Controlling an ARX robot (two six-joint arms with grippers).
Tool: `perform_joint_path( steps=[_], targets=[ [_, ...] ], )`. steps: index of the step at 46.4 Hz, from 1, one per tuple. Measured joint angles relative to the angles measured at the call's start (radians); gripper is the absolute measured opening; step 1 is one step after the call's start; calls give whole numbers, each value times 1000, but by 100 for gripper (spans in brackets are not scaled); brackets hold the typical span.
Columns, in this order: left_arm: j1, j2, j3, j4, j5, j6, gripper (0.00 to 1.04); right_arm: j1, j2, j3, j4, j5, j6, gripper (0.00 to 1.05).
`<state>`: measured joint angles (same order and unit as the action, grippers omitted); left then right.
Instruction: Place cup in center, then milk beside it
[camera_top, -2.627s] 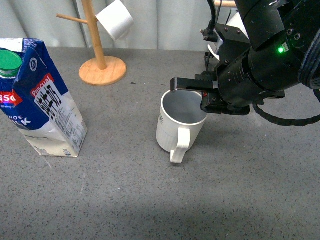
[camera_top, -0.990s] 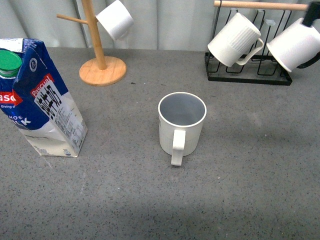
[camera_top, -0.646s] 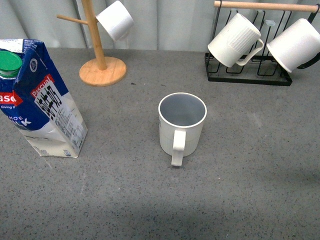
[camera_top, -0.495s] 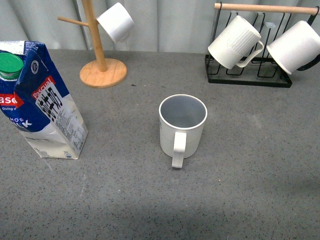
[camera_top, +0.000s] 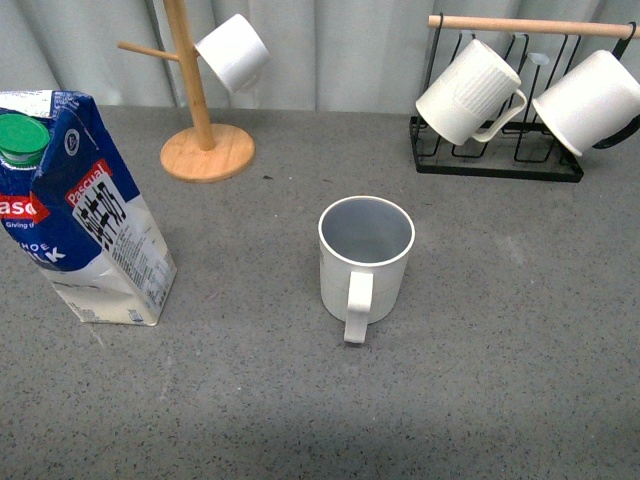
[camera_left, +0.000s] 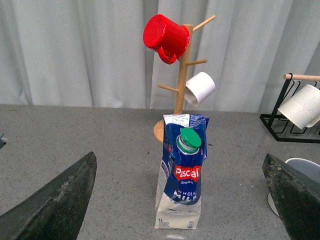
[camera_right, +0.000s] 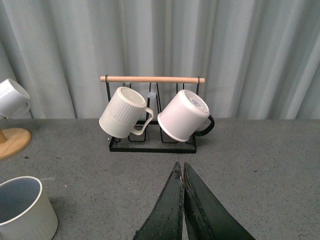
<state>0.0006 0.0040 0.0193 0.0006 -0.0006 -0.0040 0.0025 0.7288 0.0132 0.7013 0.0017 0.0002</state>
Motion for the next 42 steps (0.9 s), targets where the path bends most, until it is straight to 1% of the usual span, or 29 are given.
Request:
perform_joint_path(
  steps=[10, 23, 31, 42],
  targets=[
    [0, 0, 0, 0, 0, 0, 98, 0, -187, -8, -168, 0, 0, 1],
    [0, 0, 0, 0, 0, 0, 98, 0, -354, -8, -325, 0, 0, 1],
    [0, 0, 0, 0, 0, 0, 98, 0, -435, -8, -404, 0, 0, 1],
    [0, 0, 0, 0, 0, 0, 98, 0, -499, -8, -468, 0, 0, 1]
  ],
)
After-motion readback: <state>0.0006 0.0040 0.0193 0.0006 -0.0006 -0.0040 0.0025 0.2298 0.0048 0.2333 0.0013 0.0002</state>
